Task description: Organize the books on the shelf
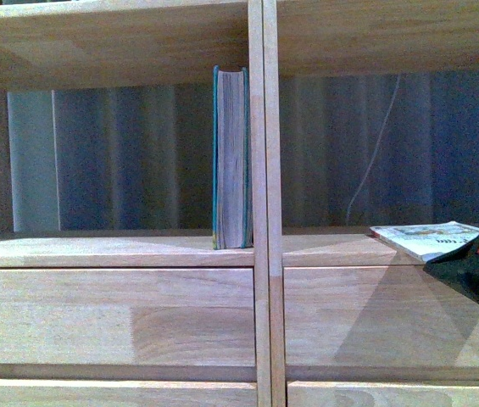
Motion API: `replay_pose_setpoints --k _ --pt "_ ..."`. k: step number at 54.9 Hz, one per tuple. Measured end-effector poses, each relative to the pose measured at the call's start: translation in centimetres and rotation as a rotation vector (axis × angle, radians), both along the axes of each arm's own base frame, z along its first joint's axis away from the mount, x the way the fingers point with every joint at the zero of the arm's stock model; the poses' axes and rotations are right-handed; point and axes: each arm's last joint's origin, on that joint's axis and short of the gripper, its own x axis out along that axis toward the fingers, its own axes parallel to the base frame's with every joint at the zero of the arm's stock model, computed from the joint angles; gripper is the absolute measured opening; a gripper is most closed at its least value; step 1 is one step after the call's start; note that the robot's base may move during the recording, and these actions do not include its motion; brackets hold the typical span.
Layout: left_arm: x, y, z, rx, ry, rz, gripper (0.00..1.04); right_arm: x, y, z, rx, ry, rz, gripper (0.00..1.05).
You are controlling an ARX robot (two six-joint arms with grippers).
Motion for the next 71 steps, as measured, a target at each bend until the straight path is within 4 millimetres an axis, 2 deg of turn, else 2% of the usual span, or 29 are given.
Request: replay_pose_setpoints --k 9,17,30,44,53,56,62,65,71 --pt "0.0 0.0 0.0 0.000 0.000 0.000 0.98 2.6 -1.0 1.5 0.066 -0.027 -0.045 0.98" --pt "0.0 0.0 0.0 0.000 0.000 0.000 0.98 4.0 -2.2 2.3 0.143 -0.031 -0.086 0.98" --pt "0.0 0.0 0.0 0.000 0.000 0.000 0.98 6.4 -3.7 2.3 0.298 0.001 -0.141 0.98" --pt "0.0 0.0 0.0 0.000 0.000 0.000 0.98 7.8 -3.9 2.6 0.365 0.017 -0.163 0.98" --pt "0.0 0.0 0.0 0.000 0.000 0.000 0.98 8.3 -4.0 2.9 0.391 0.032 -0.198 0.76" --pt "0.0 0.0 0.0 0.000 0.000 0.000 0.98 8.5 -4.1 3.0 0.400 0.039 -0.203 0.62" --pt "0.0 0.0 0.0 0.000 0.000 0.000 0.98 8.7 -4.1 3.0 0.402 0.040 -0.207 0.46" --pt "0.0 0.0 0.0 0.000 0.000 0.000 0.98 8.8 -4.1 2.9 0.408 0.040 -0.210 0.31" --pt "0.0 0.0 0.0 0.000 0.000 0.000 0.98 8.8 -4.1 3.0 0.424 0.029 -0.215 0.16"
